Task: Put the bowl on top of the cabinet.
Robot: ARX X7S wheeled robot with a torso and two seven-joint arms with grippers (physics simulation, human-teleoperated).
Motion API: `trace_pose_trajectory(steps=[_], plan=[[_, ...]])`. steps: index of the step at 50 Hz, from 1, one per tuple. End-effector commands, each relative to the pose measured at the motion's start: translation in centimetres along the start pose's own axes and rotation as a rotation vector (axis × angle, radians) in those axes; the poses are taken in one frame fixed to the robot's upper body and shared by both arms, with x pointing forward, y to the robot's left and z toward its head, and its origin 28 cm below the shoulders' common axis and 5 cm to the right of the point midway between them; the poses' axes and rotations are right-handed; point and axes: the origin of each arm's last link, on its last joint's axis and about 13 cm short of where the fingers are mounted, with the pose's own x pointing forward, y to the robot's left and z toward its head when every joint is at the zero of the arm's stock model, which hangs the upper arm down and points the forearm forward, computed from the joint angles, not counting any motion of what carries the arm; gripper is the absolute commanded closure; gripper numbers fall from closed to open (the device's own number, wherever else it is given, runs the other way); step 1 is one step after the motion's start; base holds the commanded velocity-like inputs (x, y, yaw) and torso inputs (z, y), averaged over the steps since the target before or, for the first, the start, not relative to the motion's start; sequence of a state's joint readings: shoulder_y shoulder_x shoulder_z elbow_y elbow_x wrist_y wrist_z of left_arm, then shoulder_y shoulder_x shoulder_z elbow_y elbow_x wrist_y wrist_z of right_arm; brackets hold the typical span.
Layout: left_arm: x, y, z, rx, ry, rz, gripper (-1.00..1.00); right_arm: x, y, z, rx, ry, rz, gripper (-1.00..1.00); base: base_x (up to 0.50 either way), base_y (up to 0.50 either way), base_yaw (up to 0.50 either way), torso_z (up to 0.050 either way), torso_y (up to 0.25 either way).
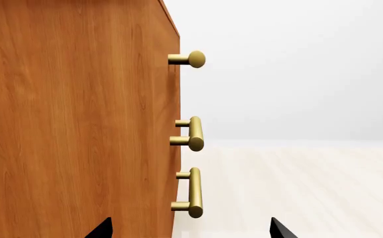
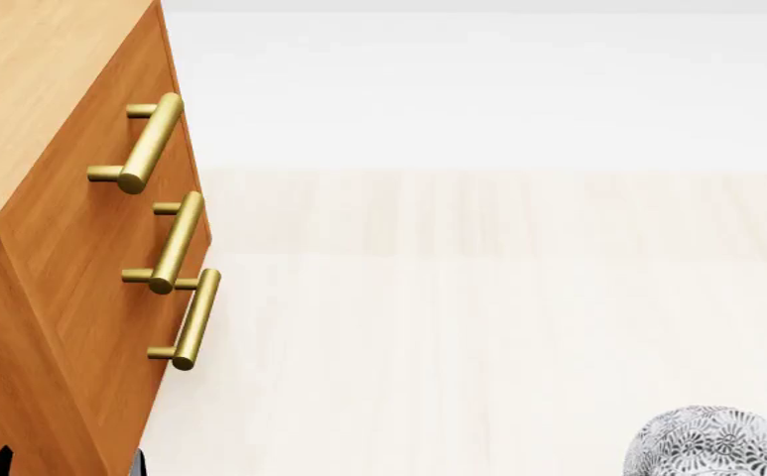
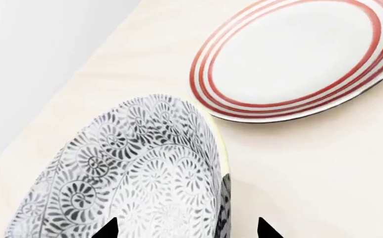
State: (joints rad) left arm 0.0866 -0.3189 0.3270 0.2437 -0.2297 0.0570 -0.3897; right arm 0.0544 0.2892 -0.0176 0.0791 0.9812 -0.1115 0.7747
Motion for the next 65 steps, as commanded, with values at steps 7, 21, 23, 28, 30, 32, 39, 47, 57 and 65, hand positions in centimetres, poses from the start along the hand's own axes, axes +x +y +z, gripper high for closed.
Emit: trace_pose_trajectory(steps=[7, 21, 23, 28, 30, 32, 39, 47, 57, 65], plan=[[0.0, 0.0, 0.0, 0.001, 0.0, 0.0, -1.0, 0.1, -0.2, -0.3, -0.003, 0.032, -0.007, 1.0, 0.0, 0.0, 0.0, 0.0, 0.0], [0.0, 0.0, 0.0, 0.0, 0.001, 0.002, -1.0, 0.0, -0.3, -0.3, 0.003, 0.03, -0.009, 1.0, 0.0, 0.0, 0.0, 0.0, 0.0], [0.0, 0.1, 0.0, -0.001, 0.002, 0.003, -1.0, 0.0, -0.3, -0.3, 0.004, 0.029, -0.01, 1.0, 0.0, 0.0, 0.0, 0.0, 0.0], [0.0, 0.1, 0.0, -0.003, 0.002, 0.002, -1.0, -0.1, -0.2, -0.3, 0.001, 0.026, -0.005, 1.0, 0.0, 0.0, 0.0, 0.0, 0.0], [0.1, 0.1, -0.1, -0.003, 0.004, 0.003, -1.0, -0.1, -0.2, -0.4, 0.002, 0.026, -0.004, 1.0, 0.0, 0.0, 0.0, 0.0, 0.0], [0.1, 0.1, -0.1, -0.004, 0.003, 0.004, -1.0, -0.2, -0.2, -0.3, 0.001, 0.021, 0.002, 1.0, 0.0, 0.0, 0.0, 0.0, 0.0], [0.1, 0.1, -0.1, -0.002, 0.003, 0.004, -1.0, -2.4, -0.7, 0.8, 0.032, -0.064, 0.079, 1.0, 0.0, 0.0, 0.0, 0.0, 0.0], [0.0, 0.0, -0.1, -0.001, 0.004, 0.003, -1.0, -5.0, -1.5, 2.0, 0.051, -0.164, 0.177, 1.0, 0.0, 0.0, 0.0, 0.0, 0.0], [-0.1, 0.0, 0.1, 0.0, -0.003, -0.001, -1.0, -5.8, -1.0, 1.7, -0.045, -0.219, 0.261, 1.0, 0.0, 0.0, 0.0, 0.0, 0.0], [-0.3, -0.3, 0.5, 0.0, -0.015, -0.016, -1.0, -6.1, 0.7, 3.0, -0.145, -0.305, 0.283, 1.0, 0.0, 0.0, 0.0, 0.0, 0.0]])
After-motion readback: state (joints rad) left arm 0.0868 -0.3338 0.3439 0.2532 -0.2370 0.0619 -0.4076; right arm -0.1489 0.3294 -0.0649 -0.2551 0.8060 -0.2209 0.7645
